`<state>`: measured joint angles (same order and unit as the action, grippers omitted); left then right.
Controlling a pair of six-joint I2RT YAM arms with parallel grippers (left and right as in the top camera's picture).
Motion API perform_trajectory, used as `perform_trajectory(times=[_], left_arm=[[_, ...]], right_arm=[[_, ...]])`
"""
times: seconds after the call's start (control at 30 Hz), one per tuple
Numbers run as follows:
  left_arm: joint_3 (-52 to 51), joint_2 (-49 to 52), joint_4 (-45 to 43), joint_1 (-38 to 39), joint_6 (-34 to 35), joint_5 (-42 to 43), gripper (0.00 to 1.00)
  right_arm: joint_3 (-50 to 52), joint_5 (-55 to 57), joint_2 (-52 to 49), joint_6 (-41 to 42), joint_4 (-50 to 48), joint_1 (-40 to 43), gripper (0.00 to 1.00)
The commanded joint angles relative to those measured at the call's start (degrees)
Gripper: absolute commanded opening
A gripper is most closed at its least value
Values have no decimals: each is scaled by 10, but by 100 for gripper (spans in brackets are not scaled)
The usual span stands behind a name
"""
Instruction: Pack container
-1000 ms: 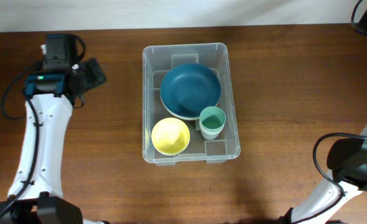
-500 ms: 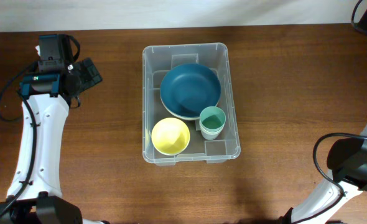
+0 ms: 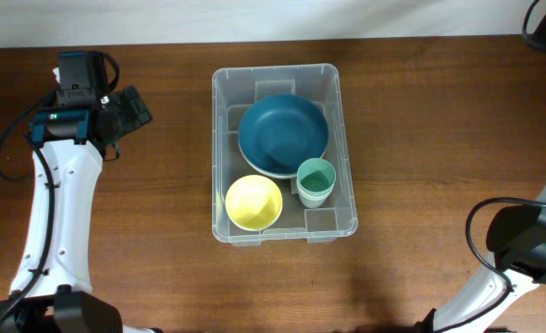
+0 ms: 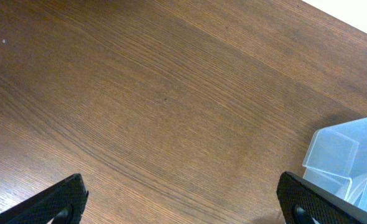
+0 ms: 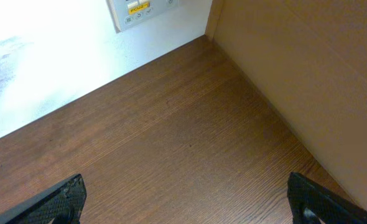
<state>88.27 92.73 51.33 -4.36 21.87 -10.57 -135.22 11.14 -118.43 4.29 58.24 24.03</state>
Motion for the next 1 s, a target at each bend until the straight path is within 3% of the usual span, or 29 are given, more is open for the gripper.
perform_trajectory(times=[0.0,0.67,0.97], left_arm=[[-1,-3,-1,-2,-1,-4,99],[-1,-3,-1,-2,-1,-4,99],[-1,-3,-1,-2,-1,-4,99]], right_arm=[[-13,7,1,3,-2,0,99],[-13,8,13,2,-1,-2,99],[-12,-33,177,3,-7,-8,99]])
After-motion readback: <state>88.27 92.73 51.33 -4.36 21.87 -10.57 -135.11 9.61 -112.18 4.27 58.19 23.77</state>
